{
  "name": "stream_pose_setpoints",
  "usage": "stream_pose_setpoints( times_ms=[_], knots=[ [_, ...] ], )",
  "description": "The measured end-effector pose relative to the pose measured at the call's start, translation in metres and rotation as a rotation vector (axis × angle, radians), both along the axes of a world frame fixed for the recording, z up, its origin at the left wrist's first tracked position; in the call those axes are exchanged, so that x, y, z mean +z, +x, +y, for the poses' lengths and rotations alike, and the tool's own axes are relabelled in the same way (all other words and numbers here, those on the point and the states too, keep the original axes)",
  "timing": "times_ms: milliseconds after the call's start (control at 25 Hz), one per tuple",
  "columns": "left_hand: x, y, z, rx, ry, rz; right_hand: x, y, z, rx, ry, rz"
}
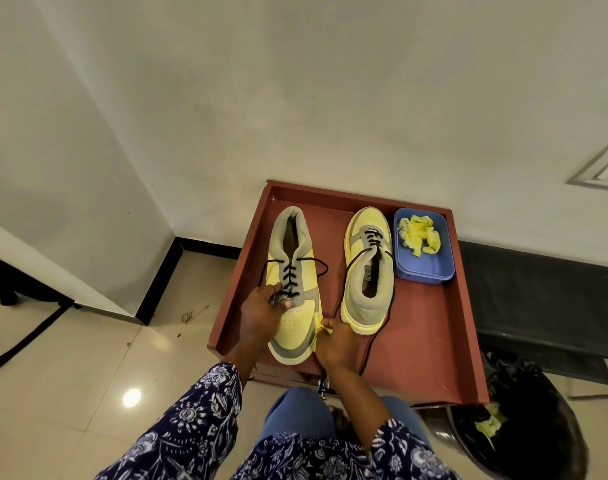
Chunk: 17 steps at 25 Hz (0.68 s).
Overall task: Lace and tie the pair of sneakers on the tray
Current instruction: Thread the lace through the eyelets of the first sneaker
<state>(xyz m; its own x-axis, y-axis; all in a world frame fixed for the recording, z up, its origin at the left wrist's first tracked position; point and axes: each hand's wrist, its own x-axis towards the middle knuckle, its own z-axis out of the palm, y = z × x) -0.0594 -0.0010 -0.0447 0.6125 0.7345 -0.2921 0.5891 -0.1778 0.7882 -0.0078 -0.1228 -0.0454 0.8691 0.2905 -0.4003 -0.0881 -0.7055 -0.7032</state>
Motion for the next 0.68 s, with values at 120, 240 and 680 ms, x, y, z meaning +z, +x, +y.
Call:
stream_pose_setpoints(
  times_ms=[120, 240, 680],
  knots=[
    [0.002, 0.000, 0.000, -0.015, 0.018, 0.009, 0.006, 0.010, 0.005, 0.030, -0.036, -0.017],
    [0.004, -0.001, -0.001, -0.017, 0.020, 0.010, 0.008, 0.015, 0.009, 0.049, -0.028, -0.015],
    [0.004, -0.019, 0.004, -0.067, 0.082, 0.117, -0.004, -0.012, 0.005, 0.091, 0.092, 0.059]
  ],
)
